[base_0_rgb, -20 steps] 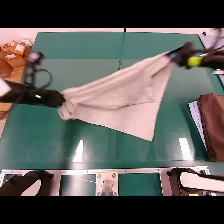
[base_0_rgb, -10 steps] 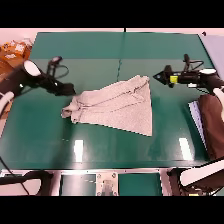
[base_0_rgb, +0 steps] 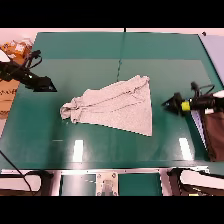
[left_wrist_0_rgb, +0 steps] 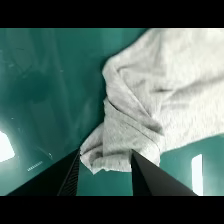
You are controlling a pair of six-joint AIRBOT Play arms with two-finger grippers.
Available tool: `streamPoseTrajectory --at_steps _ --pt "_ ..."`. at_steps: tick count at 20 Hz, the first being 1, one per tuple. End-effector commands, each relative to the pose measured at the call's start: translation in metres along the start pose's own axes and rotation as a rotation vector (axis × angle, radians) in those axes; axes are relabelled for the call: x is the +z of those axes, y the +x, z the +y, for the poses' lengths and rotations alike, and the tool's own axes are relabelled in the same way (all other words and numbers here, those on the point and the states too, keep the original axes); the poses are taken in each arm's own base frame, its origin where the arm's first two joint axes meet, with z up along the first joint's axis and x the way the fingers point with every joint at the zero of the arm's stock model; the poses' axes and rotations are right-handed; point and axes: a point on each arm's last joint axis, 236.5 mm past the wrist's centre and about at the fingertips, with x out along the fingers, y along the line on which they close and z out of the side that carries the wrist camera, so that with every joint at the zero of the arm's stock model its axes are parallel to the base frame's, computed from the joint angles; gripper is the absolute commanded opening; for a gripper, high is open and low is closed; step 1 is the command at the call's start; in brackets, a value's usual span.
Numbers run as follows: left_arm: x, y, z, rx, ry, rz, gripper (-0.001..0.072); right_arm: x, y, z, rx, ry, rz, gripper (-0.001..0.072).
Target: Fold the shirts.
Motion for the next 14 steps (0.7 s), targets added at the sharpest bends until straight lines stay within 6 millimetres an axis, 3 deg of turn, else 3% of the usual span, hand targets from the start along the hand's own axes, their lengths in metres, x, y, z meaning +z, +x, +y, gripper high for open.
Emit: streamPoseTrajectory --at_steps 1,4,8,9,10,12,14 --pt "-0.011 -0.004 -0.002 -0.030 0.057 0.042 0.0374 -0.073 0.028 -0.036 -0.075 0.072 0.102 0.0335" --pt "-0.010 -0.004 -0.001 -0.028 0.056 0.036 0.0373 -0.100 0.061 -0.046 -0.108 0.076 0.137 0.0333" --pt "-0.010 -0.004 -0.001 -0.027 0.056 0.037 0.0374 -0.108 0.088 -0.026 -0.078 0.059 0.145 0.0327" --pt "-0.010 -0.004 -0.001 -0.028 0.056 0.037 0.0374 -0.105 0.089 -0.021 -0.072 0.052 0.133 0.0220" --pt "-0.010 -0.004 -0.001 -0.028 0.056 0.037 0.0373 -0.098 0.087 -0.017 -0.066 0.015 0.120 0.0006" --pt "-0.012 -0.004 -0.003 -0.033 0.057 0.044 0.0374 -0.075 0.074 -0.012 -0.059 -0.022 0.075 0.0010" --pt "-0.021 -0.005 -0.009 -0.057 0.059 0.085 0.0374 -0.039 0.050 -0.015 -0.083 -0.047 -0.006 0.0009"
